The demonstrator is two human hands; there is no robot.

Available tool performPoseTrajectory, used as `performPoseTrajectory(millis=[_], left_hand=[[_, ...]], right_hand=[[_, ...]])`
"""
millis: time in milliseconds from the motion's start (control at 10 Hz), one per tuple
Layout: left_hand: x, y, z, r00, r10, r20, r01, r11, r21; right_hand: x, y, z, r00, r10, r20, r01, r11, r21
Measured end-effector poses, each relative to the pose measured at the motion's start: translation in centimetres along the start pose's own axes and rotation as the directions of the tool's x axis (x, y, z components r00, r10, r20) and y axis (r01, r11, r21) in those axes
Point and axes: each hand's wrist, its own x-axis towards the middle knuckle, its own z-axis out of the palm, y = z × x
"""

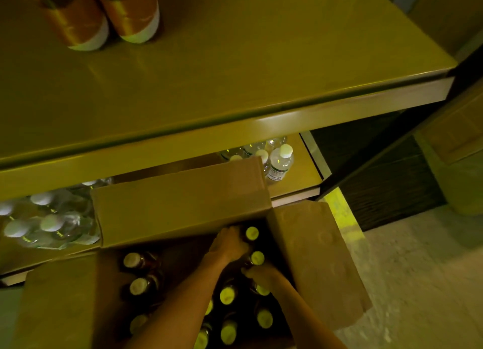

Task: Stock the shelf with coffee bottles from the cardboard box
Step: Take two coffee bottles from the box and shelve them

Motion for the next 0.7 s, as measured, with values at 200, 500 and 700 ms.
performPoseTrajectory(millis=[200,500,700], left_hand=[[-0.8,-0.6,0.2,0.997,0.062,-0.046,-0.072,0.952,-0.297],[-6.6,-0.8,-2.8,0.967,-0.028,-0.252,-0.089,0.892,-0.443],[-14.0,1.0,-7.7,0.914,0.008,-0.406,-0.236,0.825,-0.514]], right_hand=[[0.7,0.4,0.1,0.976,-0.206,-0.068,0.186,0.956,-0.226],[-4.3,-1.0,-1.5,0.893,-0.401,-0.202,0.349,0.903,-0.251],[-11.1,-2.2,-3.2,0.809,-0.56,-0.18,0.524,0.825,-0.212]])
